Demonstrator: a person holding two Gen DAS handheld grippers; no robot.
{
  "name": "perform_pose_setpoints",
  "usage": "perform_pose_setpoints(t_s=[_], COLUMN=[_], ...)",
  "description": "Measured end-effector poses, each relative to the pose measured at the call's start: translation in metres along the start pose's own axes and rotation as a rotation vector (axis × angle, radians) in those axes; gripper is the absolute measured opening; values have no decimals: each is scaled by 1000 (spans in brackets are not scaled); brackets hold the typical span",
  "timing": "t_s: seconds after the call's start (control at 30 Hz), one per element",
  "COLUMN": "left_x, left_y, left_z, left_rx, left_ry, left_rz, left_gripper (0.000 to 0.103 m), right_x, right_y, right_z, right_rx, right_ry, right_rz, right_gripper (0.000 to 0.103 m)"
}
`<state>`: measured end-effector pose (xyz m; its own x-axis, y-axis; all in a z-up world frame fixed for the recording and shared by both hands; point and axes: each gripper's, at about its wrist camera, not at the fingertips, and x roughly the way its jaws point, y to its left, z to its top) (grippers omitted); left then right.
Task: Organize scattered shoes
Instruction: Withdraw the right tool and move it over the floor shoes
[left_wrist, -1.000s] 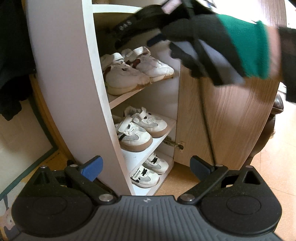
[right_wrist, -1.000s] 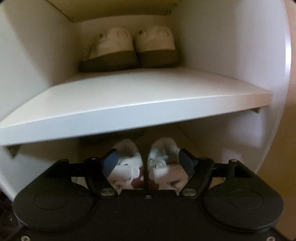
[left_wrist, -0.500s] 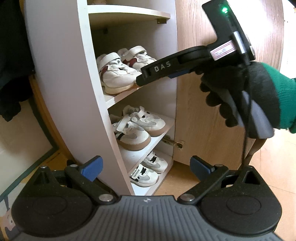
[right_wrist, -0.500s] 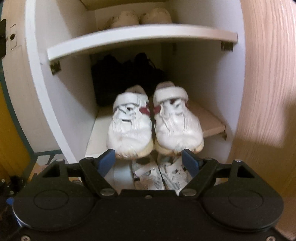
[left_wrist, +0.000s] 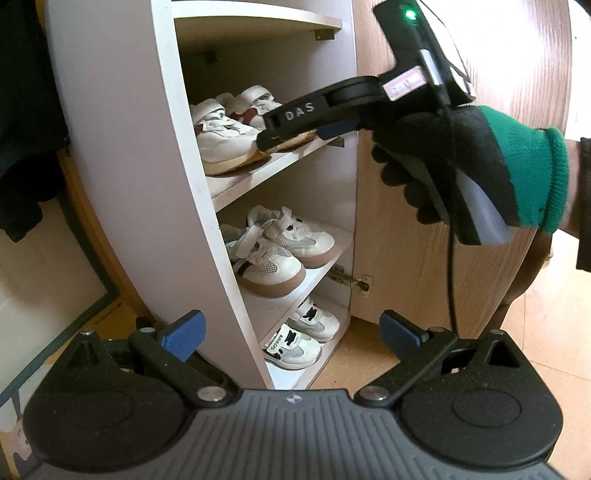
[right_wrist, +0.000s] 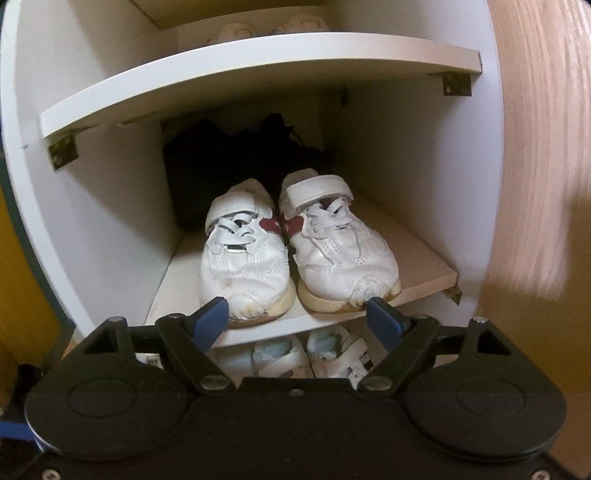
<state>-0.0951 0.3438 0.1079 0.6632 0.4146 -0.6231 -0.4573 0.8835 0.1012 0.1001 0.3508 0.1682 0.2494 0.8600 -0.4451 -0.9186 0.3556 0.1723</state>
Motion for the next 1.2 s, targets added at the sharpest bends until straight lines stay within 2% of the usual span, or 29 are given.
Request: perform_pose_setpoints(t_s=[0.17, 0.33, 0.43, 0.53, 0.6, 0.73, 0.8, 0.87, 0.93, 1.0, 1.1, 1.2], left_x=[0, -1, -3, -5, -6, -8, -8, -7, -4, 0, 7, 13], left_y=[0, -3, -5, -9, -13, -30, -40, -49, -59, -65, -72, -86], left_z=[2, 2, 2, 2, 3, 3, 2, 2, 1, -3, -12, -27], left_rx=[-2, 7, 13, 17, 24, 58, 87, 113, 155, 179, 225, 340], left_ry=[-1, -3, -7, -13, -20, -40, -33, -21, -9, 13, 51, 97], left_rz=[1, 10, 6, -8, -22, -76, -109, -134, -118, -109, -144, -176], left_gripper=[101, 101, 101, 101, 101, 101, 102, 102, 102, 102, 102, 102], right_x=[0, -18, -40, -75, -83, -114, -128, -144, -152, -158, -173, -183], right_y=[-1, -7, -14, -27, -32, -49, -54, -54, -52, -50, -44, -37], right_z=[3, -2, -14, -44, -56, -115, -159, -220, -272, -301, -381, -426], right_rx=[23, 53, 81, 128, 160, 298, 403, 530, 656, 732, 921, 1015], right_ry=[12, 19, 36, 68, 84, 146, 206, 275, 341, 385, 485, 538], right_rz=[15, 5, -18, -42, -46, -61, -82, -119, -167, -206, -298, -350], right_gripper=[83, 83, 83, 84, 84, 84, 84, 84, 83, 83, 82, 78])
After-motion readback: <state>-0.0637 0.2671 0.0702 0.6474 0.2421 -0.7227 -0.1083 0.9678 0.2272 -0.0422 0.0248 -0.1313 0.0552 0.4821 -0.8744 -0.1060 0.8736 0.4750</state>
